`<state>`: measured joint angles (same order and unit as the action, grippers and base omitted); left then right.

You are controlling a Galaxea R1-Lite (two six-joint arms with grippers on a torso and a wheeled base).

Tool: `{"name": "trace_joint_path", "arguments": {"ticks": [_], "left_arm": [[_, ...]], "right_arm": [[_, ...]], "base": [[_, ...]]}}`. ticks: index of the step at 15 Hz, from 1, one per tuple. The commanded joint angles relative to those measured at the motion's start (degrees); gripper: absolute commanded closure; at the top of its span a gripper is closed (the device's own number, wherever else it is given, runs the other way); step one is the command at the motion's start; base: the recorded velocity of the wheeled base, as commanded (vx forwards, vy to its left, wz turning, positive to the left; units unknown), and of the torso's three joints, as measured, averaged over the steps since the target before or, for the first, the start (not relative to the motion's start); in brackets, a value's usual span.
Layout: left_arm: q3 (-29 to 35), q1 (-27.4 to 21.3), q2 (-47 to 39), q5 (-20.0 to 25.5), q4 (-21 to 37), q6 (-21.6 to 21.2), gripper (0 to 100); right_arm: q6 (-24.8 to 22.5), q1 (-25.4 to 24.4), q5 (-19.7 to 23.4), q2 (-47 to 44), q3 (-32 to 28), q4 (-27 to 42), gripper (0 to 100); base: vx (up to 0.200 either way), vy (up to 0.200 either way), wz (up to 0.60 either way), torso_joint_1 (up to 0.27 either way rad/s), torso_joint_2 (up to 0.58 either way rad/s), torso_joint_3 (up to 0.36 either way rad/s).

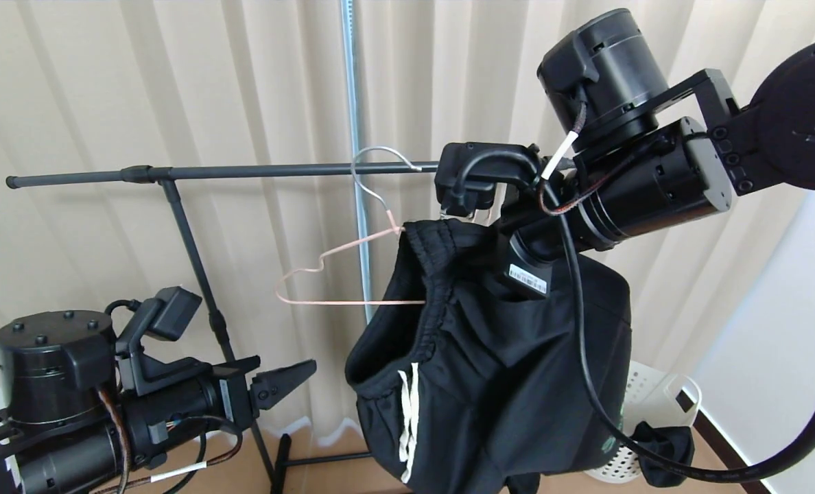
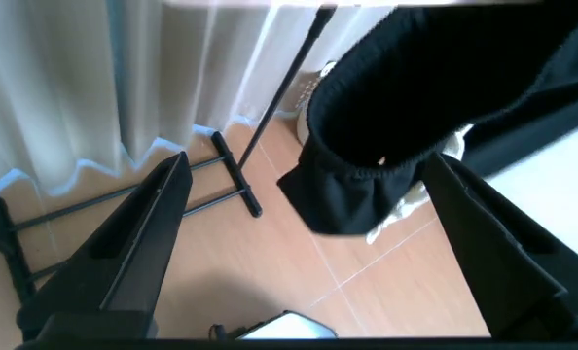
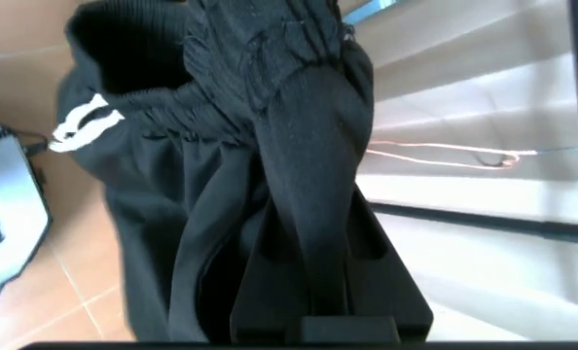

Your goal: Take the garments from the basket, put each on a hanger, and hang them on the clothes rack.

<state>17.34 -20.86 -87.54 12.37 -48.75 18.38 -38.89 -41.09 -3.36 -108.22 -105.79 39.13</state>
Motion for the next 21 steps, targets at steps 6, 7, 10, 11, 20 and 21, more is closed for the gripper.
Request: {"name": "trace_joint_path", "arguments": {"ticks": [6,7,10,11,20,21], "left_arm": [[2.62,-6.65,-4.92,-12.46,-0.12,2.80,0],[2.53,-6.92,-4.83,-12.55,-0.12,2.80,0],[1.56,-8.85,-5.54,-12.55,-0.03,2.45,0],[0.59,-10.26,-5.62,-12.55,-0.12,1.92,0],[-0.81,-11.84,-5.62,-12.46,-0.12,0.60,100],[-0.64,-11.84,-5.54,-12.46,-0.29,0.60,100]], "right_arm": [[10.15,-3.82,4.42,7.14,6.12,-0.11,100],[10.24,-5.14,4.42,7.76,7.18,-0.11,100],[10.41,-5.40,4.51,8.46,8.67,-0.81,100],[10.59,-5.40,4.60,8.55,8.85,-1.16,100],[10.76,-5.49,7.85,12.24,10.16,-1.34,100],[11.03,-4.96,7.85,12.50,10.60,-1.43,100]], "base": [[0.000,0.000,0.00,0.000,0.00,0.000],[0.000,0.000,0.00,0.000,0.00,0.000],[0.000,0.000,0.00,0.000,0.00,0.000],[0.000,0.000,0.00,0.000,0.00,0.000],[0.000,0.000,0.00,0.000,0.00,0.000],[0.000,0.000,0.00,0.000,0.00,0.000]]}}
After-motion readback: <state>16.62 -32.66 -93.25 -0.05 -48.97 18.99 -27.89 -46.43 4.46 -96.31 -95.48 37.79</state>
